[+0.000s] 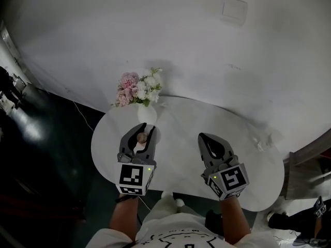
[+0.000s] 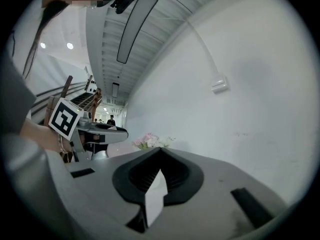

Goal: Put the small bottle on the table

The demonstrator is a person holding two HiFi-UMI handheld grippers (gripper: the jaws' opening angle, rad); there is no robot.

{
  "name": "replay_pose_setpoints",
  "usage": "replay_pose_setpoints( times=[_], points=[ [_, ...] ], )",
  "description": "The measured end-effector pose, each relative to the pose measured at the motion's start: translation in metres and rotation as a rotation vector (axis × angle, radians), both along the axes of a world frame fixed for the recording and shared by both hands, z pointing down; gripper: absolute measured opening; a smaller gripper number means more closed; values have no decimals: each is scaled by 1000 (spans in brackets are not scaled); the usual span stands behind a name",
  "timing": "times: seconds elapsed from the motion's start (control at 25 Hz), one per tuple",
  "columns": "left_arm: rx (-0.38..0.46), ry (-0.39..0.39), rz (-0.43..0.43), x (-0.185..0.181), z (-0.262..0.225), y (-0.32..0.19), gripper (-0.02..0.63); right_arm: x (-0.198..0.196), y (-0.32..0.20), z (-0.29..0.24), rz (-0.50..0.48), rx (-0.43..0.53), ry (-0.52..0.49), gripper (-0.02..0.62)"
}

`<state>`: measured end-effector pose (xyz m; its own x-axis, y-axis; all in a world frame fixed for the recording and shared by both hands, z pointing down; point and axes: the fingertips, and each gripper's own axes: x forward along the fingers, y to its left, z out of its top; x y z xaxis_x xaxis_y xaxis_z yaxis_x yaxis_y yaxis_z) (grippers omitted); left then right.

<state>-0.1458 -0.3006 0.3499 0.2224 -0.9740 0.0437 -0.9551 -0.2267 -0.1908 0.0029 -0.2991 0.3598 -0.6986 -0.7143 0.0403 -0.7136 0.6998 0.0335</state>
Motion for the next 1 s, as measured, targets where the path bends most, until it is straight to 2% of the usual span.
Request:
replay_pose_setpoints(
  times=[0.48, 1.0],
  points=[
    [-111, 12, 55, 0, 55, -55, 101, -5, -38, 39, 50, -108, -17, 0],
    [-306, 24, 102, 14, 152, -110, 101, -14, -76, 90, 60, -196, 4, 0]
  ],
)
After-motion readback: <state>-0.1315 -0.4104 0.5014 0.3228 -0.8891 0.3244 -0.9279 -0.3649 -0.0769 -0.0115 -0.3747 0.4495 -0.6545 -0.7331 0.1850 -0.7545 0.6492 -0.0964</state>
